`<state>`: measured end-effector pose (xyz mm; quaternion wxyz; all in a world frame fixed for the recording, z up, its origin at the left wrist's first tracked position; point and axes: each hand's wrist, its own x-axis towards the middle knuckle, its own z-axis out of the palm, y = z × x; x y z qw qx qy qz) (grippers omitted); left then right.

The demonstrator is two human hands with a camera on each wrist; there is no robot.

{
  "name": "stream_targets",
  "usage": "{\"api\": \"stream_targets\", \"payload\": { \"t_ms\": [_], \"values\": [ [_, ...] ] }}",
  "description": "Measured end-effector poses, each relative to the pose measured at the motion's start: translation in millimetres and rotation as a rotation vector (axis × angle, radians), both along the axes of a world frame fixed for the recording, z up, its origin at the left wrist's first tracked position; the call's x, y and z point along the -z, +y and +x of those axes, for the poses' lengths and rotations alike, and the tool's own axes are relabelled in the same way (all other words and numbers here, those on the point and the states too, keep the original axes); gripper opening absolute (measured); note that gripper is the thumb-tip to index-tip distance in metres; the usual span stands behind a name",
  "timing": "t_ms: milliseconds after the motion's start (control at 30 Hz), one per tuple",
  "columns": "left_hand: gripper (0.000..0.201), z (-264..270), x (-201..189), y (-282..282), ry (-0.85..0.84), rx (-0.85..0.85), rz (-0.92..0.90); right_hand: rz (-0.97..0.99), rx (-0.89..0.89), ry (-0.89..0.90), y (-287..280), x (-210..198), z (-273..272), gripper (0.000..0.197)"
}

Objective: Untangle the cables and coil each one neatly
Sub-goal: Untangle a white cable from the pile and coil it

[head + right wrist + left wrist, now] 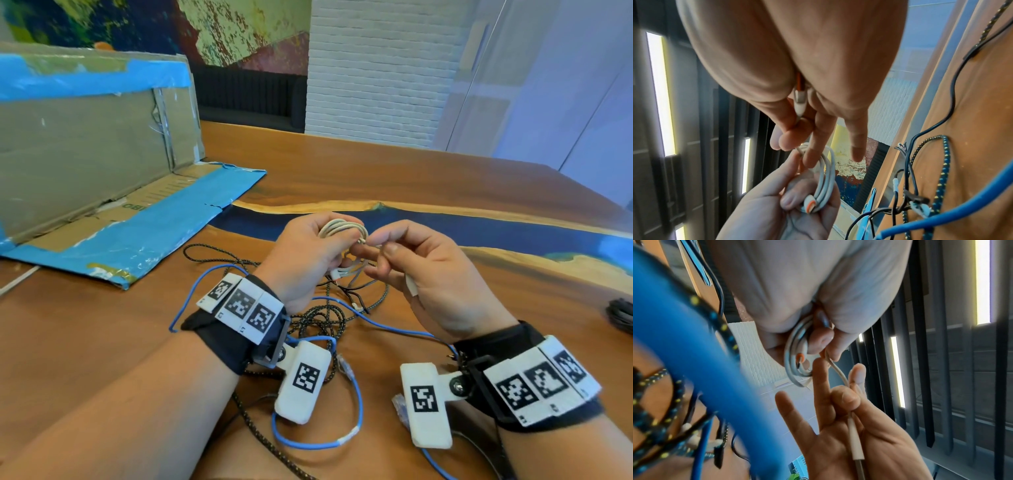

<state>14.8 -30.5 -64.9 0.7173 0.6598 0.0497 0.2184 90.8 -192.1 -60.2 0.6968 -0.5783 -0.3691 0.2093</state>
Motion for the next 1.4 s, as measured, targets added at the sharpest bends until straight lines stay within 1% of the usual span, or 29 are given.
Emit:
{"api": "stream_targets", "payload": {
  "t_ms": [67, 200, 267, 367, 533, 600, 667, 767, 867, 967, 1033, 1067, 1167, 1233, 1333, 1400],
  "values": [
    [0.017, 0, 1, -2, -0.003, -0.012, 0.008, -0.006, 0.029, -0.018, 0, 2, 1, 0.025],
    [0.015, 1, 0, -2, -0.032, -0.033, 0.007, -0.02, 0.145, 0.01, 1, 1, 2, 0.012],
    [0.016, 2, -1, -3, -0.042, -0.042, 0.001, -0.1, 0.139, -0.024, 1, 1, 1, 0.008],
    [0.017, 2, 0, -5, -0.039, -0.067, 0.009, -0.191, 0.076, -0.032, -1, 1, -1, 0.009],
    [0.011, 1, 2, -3, -0.021, -0.076, -0.034, -0.04, 0.002, 0.158, -1, -4, -3, 0.008],
    [0.009, 1, 2, -1, -0.016, -0.05, -0.017, -0.023, -0.026, 0.169, 0, -1, -4, 0.008],
    [0.006, 0, 2, -1, -0.018, -0.025, 0.003, -0.026, -0.061, 0.158, 2, 0, -6, 0.016],
    [0.005, -2, -2, 0, -0.024, 0.009, -0.05, -0.04, -0.096, 0.143, 2, -1, -8, 0.02],
    [0.011, -1, -5, 5, -0.011, 0.035, -0.116, -0.023, -0.068, 0.176, -1, -4, -2, 0.016],
    [0.017, 0, -4, 7, 0.011, 0.05, -0.076, 0.004, 0.019, 0.206, -2, -7, 4, 0.018],
    [0.023, 0, -3, 4, 0.04, 0.054, -0.056, -0.016, 0.108, 0.146, -4, -7, 8, 0.018],
    [0.026, 0, -3, 3, 0.047, 0.062, -0.056, -0.042, 0.16, 0.088, -4, -6, 11, 0.018],
    [0.028, 0, -3, 4, 0.051, 0.113, -0.089, -0.199, 0.344, -0.221, -7, -2, 18, 0.014],
    [0.023, 0, -5, 3, 0.039, 0.154, -0.158, -0.241, 0.388, -0.347, -8, -2, 19, 0.013],
    [0.023, 0, -5, -2, 0.019, 0.191, -0.245, -0.262, 0.378, -0.397, -6, -2, 17, 0.013],
    [0.029, 1, -4, -4, 0.008, 0.189, -0.264, -0.222, 0.35, -0.35, -3, 0, 15, 0.013]
  ]
}}
